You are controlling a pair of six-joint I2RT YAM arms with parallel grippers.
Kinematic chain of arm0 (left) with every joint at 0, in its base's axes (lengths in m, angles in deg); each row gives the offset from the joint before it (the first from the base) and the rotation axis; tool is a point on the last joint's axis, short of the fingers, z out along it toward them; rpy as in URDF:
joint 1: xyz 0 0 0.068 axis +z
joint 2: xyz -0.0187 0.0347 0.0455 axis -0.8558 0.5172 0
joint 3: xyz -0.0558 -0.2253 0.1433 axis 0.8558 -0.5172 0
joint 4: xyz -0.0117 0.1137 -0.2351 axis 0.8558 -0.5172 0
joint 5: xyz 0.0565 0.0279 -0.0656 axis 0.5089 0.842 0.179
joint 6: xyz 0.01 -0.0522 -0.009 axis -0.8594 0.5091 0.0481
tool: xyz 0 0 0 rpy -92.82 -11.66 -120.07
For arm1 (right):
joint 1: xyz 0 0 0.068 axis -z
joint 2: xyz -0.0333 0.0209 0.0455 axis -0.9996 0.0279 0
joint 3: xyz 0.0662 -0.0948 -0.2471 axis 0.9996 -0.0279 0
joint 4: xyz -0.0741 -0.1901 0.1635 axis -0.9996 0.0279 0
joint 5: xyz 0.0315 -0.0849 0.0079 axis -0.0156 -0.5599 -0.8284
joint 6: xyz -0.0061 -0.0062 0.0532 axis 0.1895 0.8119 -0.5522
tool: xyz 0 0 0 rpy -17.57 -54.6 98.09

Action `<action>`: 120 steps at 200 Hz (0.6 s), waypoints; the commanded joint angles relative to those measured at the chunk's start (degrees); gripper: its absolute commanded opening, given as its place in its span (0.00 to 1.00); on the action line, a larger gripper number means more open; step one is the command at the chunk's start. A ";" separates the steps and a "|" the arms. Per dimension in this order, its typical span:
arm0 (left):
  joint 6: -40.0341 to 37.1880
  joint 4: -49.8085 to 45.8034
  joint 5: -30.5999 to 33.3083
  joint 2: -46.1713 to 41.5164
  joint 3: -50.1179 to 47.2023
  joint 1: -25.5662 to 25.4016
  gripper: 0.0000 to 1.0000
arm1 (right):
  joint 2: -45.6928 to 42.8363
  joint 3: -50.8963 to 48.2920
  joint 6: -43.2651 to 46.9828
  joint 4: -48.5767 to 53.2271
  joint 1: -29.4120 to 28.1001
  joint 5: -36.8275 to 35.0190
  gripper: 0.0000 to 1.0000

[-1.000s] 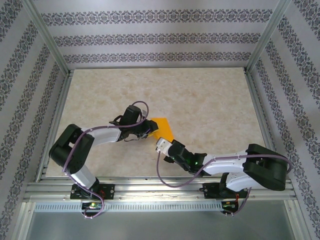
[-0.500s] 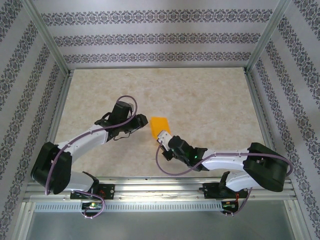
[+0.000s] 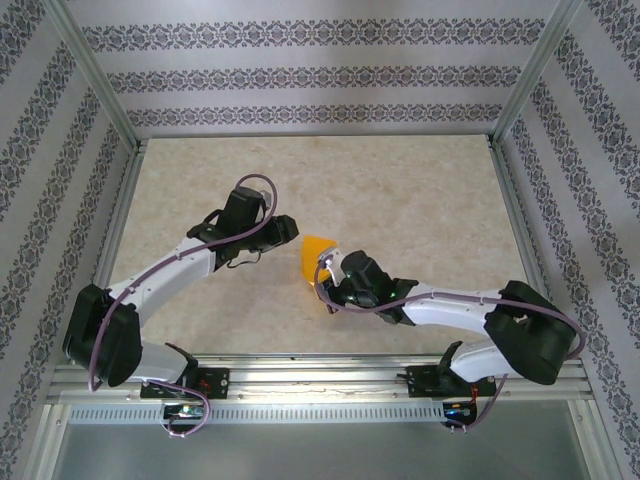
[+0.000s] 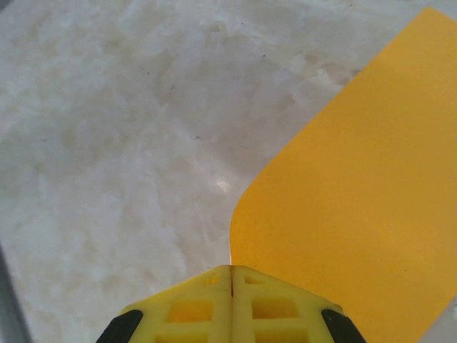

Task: Fold a paper plane with a square sheet of paper (pick it up from the middle)
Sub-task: Third fold the triangle at the center of the table.

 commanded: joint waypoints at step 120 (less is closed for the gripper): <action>-4.71 -0.52 -16.14 26.42 16.36 -0.17 0.30 | 9.39 -0.15 -13.72 -9.16 8.84 22.19 0.00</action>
